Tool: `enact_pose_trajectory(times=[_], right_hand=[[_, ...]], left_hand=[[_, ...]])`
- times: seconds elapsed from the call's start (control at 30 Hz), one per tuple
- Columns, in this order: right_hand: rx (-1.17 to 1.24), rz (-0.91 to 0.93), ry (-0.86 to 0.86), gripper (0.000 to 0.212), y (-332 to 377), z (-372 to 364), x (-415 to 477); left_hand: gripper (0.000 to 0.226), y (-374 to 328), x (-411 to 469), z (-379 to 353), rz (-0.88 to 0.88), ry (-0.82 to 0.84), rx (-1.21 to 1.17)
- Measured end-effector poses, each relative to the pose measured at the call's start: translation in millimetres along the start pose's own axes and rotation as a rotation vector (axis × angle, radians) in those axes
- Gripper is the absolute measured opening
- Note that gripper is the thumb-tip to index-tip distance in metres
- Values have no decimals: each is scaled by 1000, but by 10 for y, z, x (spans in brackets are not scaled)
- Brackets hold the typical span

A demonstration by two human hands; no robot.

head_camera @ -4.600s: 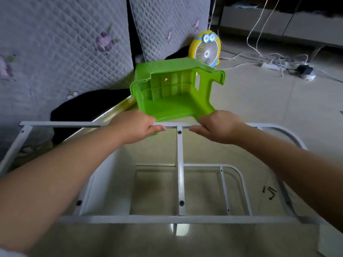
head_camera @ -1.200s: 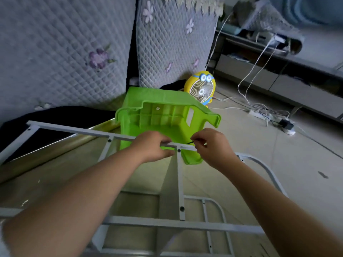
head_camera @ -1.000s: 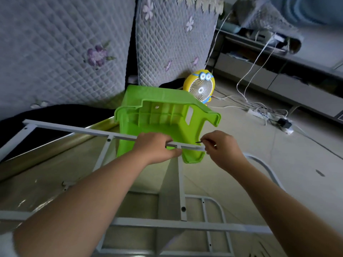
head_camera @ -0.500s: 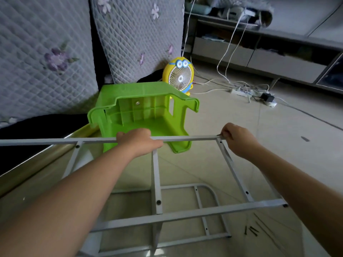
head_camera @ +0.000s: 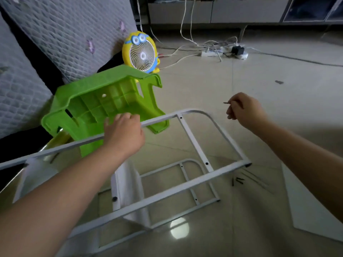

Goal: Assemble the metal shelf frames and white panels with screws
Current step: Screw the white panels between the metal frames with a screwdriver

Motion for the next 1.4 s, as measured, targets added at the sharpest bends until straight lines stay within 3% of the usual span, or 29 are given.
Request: enact_pose_trajectory(times=[0.07,0.17,0.3,0.4,0.53,0.63,0.73,0.83,0.97,1.07,1.17,1.3,1.4], right_hand=[[-115,-131,13,14,-631,-20,-75],[-364,-304,125,20,-1725,-234,-349],[-439,-384,175,14,-2559,-562,-764],[-485,-288,117,6,-2724,-761,-884],[-524,-232,59,28,-2845,-857,-863],[-547,-178,26,18,-2767,-786,-823],[-553,-155,-101,11,-2773,-523,-806],[-588,-414,-192,33,-3008,-15,-756],[-675,-947,-93,83,-3448,668,-854],[-578,-1126,-77,97,-3646,918,-954],[-437,-1191,-88,98,-3745,966,-986],[-350,-1186,-133,94,-3849,915,-990],[-272,-1209,-179,99,-3918,902,-1019]], left_hand=[[51,-417,119,-32,-211,-168,-143],[55,-1139,236,-22,-449,-304,-277],[68,-1673,416,2,-530,-164,-294],[60,-1733,533,-92,-528,-65,-180],[55,-1842,584,-74,-494,71,-4],[35,-1936,646,-46,-474,223,144],[29,-2025,696,-18,-446,377,274],[31,-2119,715,-25,-383,530,376],[40,-2343,641,-82,-375,691,532],[42,-2847,604,-141,-472,665,374],[39,-3473,574,-346,-542,614,60],[37,-3960,236,-1019,-467,758,-376],[39,-4077,-120,-1486,-358,925,-542]])
Point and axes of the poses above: each hand's wrist, its own x-axis towards the middle knuckle, its own z-axis out of the back of the hand, y = z × x, the point moved 3 cm from there along x, towards the middle knuckle, and after that the axes turned 13 degrees about -z, right-handed, at the moved point
